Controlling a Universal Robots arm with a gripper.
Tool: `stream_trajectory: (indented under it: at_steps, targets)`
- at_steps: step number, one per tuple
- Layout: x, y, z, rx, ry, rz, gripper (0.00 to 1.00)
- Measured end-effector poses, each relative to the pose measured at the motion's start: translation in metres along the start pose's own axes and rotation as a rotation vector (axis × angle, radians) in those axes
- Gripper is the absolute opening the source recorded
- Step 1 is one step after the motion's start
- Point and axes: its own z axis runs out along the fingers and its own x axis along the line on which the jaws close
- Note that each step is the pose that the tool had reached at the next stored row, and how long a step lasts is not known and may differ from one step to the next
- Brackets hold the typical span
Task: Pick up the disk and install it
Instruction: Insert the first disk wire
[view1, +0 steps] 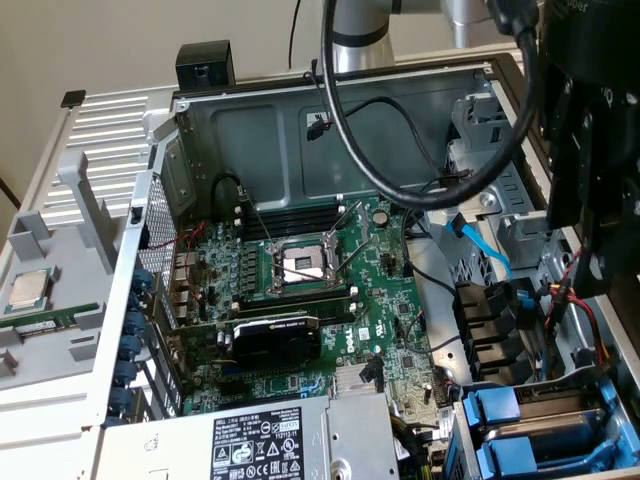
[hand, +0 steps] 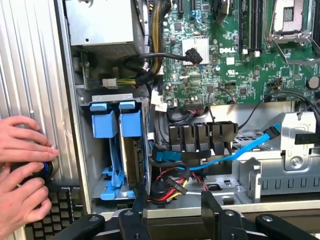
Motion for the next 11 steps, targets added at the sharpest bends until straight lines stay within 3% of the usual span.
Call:
stream_trajectory:
  at_steps: [11]
  targets:
    - [0.0000, 0.0000, 0.0000, -0.0015, -0.0328, -0.198, 0.55]
